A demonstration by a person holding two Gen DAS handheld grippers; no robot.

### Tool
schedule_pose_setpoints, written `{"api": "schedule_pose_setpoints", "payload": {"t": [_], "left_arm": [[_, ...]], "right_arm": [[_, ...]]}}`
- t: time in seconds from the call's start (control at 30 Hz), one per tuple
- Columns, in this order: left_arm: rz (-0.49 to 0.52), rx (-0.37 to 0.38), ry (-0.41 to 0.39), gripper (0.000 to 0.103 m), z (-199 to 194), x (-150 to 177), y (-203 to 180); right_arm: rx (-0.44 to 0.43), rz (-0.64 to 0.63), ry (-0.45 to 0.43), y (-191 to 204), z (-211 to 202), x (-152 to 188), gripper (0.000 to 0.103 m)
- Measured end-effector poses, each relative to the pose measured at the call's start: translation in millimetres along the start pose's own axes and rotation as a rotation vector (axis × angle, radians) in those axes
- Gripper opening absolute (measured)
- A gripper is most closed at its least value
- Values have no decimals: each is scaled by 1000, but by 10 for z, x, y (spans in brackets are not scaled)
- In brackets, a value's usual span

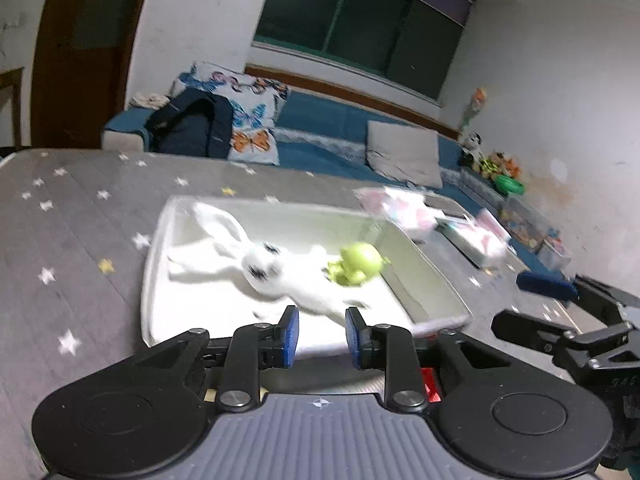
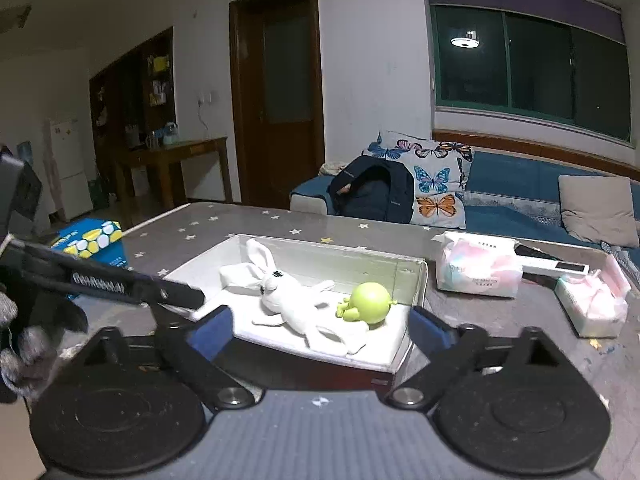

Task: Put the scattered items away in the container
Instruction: 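Withdraw both grippers from the box toward the black-haired doll, then close the left gripper on the doll while the right gripper grips its head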

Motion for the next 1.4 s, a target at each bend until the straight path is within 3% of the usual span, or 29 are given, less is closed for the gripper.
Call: {"api": "schedule_pose_setpoints", "payload": {"t": [0.3,0.57,0.83,1.23,1.4], "left_arm": [[-16,71,77,28,98,305,-224],[-33,109,108,28,176,380,-315],[-117,154,153,28,245,503,-242],[-143,167,181,28,282,558,-231],[-149,174,194,29,316,562,-240]], "right_arm": [[12,-21,54,76,-153,344,103],[-17,94,106,-43,-97,543,103],[-17,73,165,96,35,730,102],[-53,109,234,211,234,910,93],[-64,124,248,223,289,950,84]]}}
Point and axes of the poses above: each gripper's, at about its wrist camera, not at the fingertips, and z roughly the way its jaws point, y to its left, x to its underside, the point moved 3 cm from there along z, roughly the way its jaws point, and after that the axes turned 5 degrees about y, right-handed, at the moved point
